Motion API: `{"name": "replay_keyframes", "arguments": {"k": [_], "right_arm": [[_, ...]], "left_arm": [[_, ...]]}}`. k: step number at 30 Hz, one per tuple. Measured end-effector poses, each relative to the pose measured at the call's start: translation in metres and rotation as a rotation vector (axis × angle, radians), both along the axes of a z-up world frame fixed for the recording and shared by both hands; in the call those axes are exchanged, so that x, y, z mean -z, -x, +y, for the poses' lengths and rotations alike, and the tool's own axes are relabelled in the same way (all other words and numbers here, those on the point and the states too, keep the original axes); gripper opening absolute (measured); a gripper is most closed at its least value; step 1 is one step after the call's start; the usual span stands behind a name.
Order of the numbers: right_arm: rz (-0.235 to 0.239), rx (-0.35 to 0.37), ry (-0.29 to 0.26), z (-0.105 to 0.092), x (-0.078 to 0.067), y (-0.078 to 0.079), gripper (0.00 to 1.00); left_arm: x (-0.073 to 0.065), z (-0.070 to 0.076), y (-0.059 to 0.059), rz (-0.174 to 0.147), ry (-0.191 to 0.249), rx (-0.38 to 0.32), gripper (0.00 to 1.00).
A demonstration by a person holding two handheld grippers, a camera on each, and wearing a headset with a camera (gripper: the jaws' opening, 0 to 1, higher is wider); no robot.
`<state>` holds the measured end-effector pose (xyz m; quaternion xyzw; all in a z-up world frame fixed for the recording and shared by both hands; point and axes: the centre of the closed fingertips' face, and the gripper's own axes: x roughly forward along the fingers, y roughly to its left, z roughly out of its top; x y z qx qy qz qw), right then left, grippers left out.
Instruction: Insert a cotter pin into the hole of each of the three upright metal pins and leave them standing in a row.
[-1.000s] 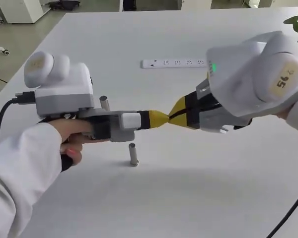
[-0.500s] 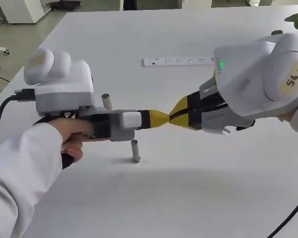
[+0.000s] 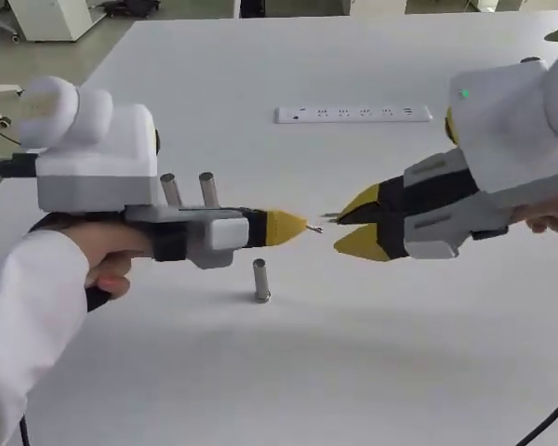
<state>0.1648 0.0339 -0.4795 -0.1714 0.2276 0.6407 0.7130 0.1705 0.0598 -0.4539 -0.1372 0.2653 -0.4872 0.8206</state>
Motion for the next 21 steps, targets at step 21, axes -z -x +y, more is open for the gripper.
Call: {"name": "replay_keyframes", "arguments": {"k": [21], "right_arm": [[0.394,-0.13,-0.141,0.015,-0.005,0.038,0.09]], "left_arm": [[-0.003,-0.012,0.039,-0.196,-0.081,0.245,0.0]]}}
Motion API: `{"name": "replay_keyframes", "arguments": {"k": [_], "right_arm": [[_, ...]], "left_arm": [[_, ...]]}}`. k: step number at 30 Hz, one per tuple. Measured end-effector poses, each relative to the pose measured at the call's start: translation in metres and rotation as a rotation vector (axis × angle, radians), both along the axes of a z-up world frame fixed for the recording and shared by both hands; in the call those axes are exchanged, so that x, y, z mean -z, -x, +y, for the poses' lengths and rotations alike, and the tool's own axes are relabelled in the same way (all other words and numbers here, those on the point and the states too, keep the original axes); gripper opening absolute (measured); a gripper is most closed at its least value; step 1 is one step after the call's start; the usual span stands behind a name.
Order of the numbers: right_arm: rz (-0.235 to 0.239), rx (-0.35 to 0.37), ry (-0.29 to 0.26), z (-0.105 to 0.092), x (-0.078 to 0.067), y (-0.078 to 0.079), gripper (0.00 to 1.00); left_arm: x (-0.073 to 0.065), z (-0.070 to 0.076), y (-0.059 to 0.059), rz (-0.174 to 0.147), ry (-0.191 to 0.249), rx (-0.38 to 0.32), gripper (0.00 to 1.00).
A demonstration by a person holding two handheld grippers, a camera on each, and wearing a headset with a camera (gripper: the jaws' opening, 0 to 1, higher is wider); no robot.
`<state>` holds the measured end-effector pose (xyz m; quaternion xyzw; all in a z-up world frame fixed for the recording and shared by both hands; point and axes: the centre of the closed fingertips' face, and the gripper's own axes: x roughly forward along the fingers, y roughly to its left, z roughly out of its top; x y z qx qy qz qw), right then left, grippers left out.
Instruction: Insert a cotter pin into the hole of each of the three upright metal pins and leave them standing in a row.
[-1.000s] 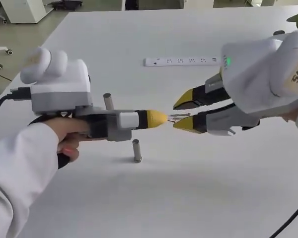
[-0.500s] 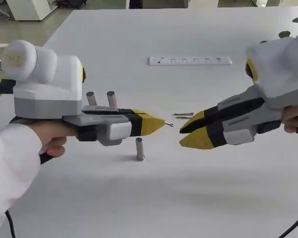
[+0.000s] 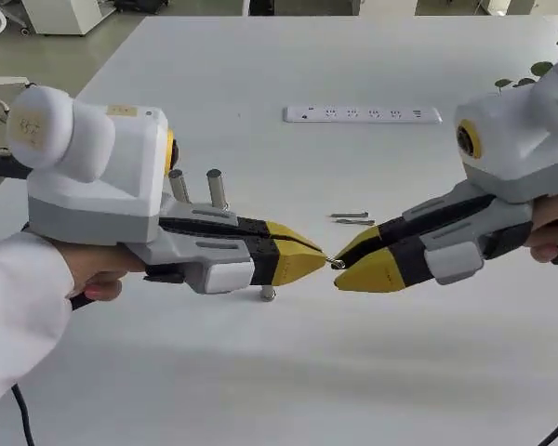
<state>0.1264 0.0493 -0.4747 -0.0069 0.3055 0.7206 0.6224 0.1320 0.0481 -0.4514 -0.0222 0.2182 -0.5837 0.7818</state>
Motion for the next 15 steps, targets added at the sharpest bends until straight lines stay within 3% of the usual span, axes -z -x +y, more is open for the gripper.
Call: {"name": "replay_keyframes", "arguments": {"k": [6,10,15], "right_arm": [[0.013,-0.052,0.011,0.002,0.002,0.013,0.07],[0.035,-0.075,0.017,0.005,0.003,0.024,0.0],[0.038,-0.088,0.015,0.007,0.002,0.034,0.0]], "left_arm": [[0.002,-0.002,0.009,-0.016,-0.011,0.059,0.0],[0.004,-0.002,0.013,-0.014,-0.017,0.072,0.0],[0.004,-0.003,0.015,-0.016,-0.012,0.08,0.0]]}}
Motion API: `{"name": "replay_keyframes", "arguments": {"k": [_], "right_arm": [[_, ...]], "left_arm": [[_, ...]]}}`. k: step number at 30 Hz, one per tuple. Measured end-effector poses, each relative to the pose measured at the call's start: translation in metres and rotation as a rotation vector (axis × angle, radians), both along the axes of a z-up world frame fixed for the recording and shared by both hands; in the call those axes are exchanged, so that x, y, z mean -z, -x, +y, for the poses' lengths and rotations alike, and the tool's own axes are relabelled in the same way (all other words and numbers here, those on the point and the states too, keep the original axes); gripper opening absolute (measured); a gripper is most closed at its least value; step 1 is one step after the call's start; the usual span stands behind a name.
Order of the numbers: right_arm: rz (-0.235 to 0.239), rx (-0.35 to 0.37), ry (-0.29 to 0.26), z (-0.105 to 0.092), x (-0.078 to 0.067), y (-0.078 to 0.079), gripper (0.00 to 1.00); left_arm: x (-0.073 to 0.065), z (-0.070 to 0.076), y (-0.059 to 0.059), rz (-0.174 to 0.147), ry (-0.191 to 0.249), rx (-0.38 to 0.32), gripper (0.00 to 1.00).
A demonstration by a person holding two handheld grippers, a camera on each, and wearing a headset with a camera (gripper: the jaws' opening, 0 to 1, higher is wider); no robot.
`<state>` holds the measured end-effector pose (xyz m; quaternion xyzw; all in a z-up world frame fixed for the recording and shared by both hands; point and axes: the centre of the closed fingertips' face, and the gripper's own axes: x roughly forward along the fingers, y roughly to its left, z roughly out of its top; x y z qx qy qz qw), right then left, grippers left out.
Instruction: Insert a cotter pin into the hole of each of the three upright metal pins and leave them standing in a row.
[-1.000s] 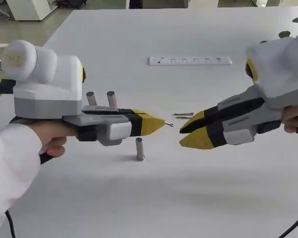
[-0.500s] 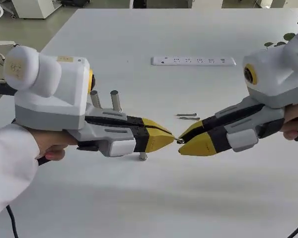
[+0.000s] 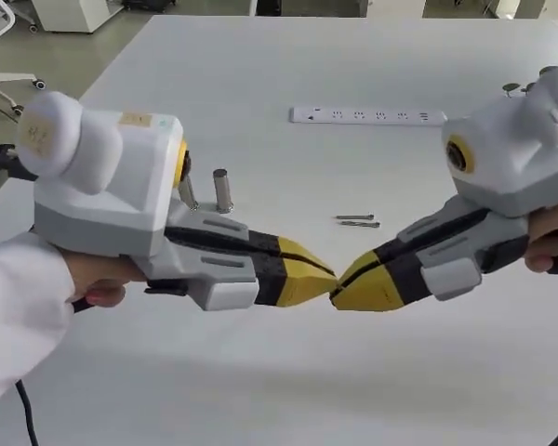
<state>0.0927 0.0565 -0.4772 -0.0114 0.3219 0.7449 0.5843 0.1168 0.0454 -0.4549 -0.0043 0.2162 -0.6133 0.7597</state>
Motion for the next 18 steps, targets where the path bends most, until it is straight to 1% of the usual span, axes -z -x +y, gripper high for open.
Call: {"name": "replay_keyframes", "arguments": {"k": [4,6,9,12,15,17,18], "right_arm": [[-0.024,-0.015,0.004,-0.0012,-0.0004,0.0028,0.0],[-0.052,-0.025,0.002,-0.0017,-0.001,0.003,0.0],[-0.079,-0.035,0.006,-0.0024,-0.0023,0.0037,0.0],[-0.092,-0.033,0.012,-0.0025,-0.0029,0.0027,0.0],[-0.113,-0.028,0.016,-0.0024,-0.0033,0.0015,0.0],[-0.123,-0.024,0.017,-0.0021,-0.0038,0.0006,0.0],[-0.126,-0.021,0.016,-0.0028,-0.0031,-0.0042,0.0]], "left_arm": [[0.0026,0.0005,0.0007,0.005,-0.009,0.003,0.0],[0.0029,0.0005,0.0006,0.008,-0.005,0.0,0.0],[0.0035,0.0011,0.0004,0.011,-0.001,-0.003,0.0],[0.0046,0.0022,0.0002,0.01,0.001,-0.007,0.0],[0.0068,0.004,-0.0003,0.003,-0.003,-0.015,0.0],[0.0086,0.0056,-0.0007,0.006,-0.003,-0.024,0.0],[0.0091,0.0059,-0.0007,0.006,-0.004,-0.024,0.0]]}}
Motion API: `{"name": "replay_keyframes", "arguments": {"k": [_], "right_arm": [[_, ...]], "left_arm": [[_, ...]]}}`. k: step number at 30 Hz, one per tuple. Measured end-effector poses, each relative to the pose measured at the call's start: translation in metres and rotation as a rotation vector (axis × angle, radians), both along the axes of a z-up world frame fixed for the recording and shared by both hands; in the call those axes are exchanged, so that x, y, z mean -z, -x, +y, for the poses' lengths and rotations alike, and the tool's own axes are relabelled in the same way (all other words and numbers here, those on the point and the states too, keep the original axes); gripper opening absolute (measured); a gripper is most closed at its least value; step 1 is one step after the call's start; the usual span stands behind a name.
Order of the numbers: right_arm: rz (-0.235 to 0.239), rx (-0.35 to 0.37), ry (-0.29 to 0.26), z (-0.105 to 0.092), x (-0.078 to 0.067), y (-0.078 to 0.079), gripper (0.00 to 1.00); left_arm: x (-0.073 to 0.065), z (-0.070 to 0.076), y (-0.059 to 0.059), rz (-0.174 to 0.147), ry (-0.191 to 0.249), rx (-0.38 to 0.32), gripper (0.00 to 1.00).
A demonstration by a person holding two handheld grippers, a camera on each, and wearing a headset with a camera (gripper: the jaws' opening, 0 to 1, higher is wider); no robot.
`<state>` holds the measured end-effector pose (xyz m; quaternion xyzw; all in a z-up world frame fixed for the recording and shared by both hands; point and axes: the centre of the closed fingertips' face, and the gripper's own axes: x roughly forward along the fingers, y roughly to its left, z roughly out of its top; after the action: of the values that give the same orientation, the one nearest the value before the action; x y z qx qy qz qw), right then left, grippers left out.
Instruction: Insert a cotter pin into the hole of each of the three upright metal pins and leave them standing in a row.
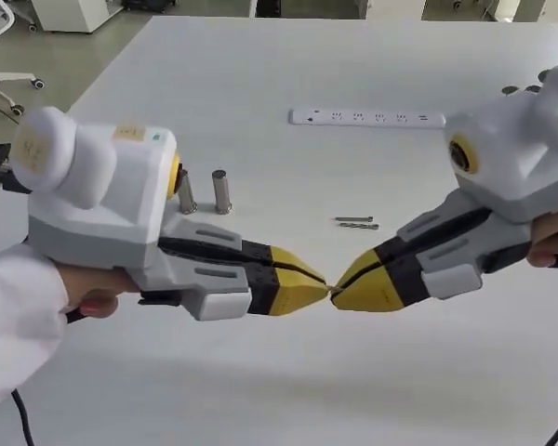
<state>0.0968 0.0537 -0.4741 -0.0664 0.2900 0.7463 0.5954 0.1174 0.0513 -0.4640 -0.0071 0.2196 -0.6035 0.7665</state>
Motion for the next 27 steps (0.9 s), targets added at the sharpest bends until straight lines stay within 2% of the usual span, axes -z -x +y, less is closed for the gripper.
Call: {"name": "replay_keyframes", "arguments": {"k": [5,7,9,12,14,16,17,18,19,20,21,22,23,26,27], "right_arm": [[-0.045,-0.004,0.01,0.002,0.002,-0.003,0.0],[-0.048,-0.008,0.018,0.002,0.004,-0.003,0.0],[-0.056,0.003,0.022,0.003,0.005,-0.006,0.0],[-0.074,0.032,0.036,0.002,0.008,-0.015,0.0],[-0.115,0.072,0.073,-0.001,0.016,-0.029,0.0],[-0.165,0.102,0.131,-0.006,0.025,-0.041,0.0],[-0.187,0.125,0.172,-0.01,0.031,-0.048,0.0],[-0.221,0.125,0.196,-0.012,0.035,-0.054,0.0],[-0.224,0.132,0.194,-0.011,0.036,-0.056,0.0],[-0.225,0.138,0.194,-0.009,0.037,-0.058,0.0],[-0.271,0.138,0.23,-0.013,0.042,-0.065,0.0],[-0.295,0.128,0.244,-0.014,0.044,-0.067,0.0],[-0.337,0.103,0.287,-0.017,0.051,-0.069,0.0],[-0.325,0.099,0.293,-0.012,0.058,-0.069,0.0],[-0.327,0.092,0.303,-0.012,0.064,-0.071,0.0]], "left_arm": [[0.005,0.002,0.0,-0.011,-0.007,-0.011,0.0],[0.007,0.003,-0.001,-0.046,-0.017,-0.006,0.01],[0.008,0.004,-0.005,-0.106,-0.026,0.001,0.02],[0.013,0.008,-0.009,-0.11,-0.034,-0.026,0.16],[0.016,0.013,-0.018,-0.125,-0.044,-0.073,0.28],[0.022,0.021,-0.03,-0.118,-0.057,-0.149,0.33],[0.025,0.026,-0.037,-0.128,-0.062,-0.188,0.34],[0.026,0.028,-0.041,-0.131,-0.06,-0.209,0.36],[0.03,0.031,-0.046,-0.131,-0.064,-0.235,0.39],[0.033,0.035,-0.052,-0.133,-0.077,-0.27,0.41],[0.041,0.04,-0.057,-0.134,-0.109,-0.294,0.42],[0.045,0.043,-0.061,-0.139,-0.131,-0.309,0.42],[0.051,0.047,-0.067,-0.138,-0.146,-0.342,0.42],[0.062,0.051,-0.076,-0.124,-0.168,-0.38,0.42],[0.067,0.051,-0.078,-0.111,-0.169,-0.382,0.41]]}}
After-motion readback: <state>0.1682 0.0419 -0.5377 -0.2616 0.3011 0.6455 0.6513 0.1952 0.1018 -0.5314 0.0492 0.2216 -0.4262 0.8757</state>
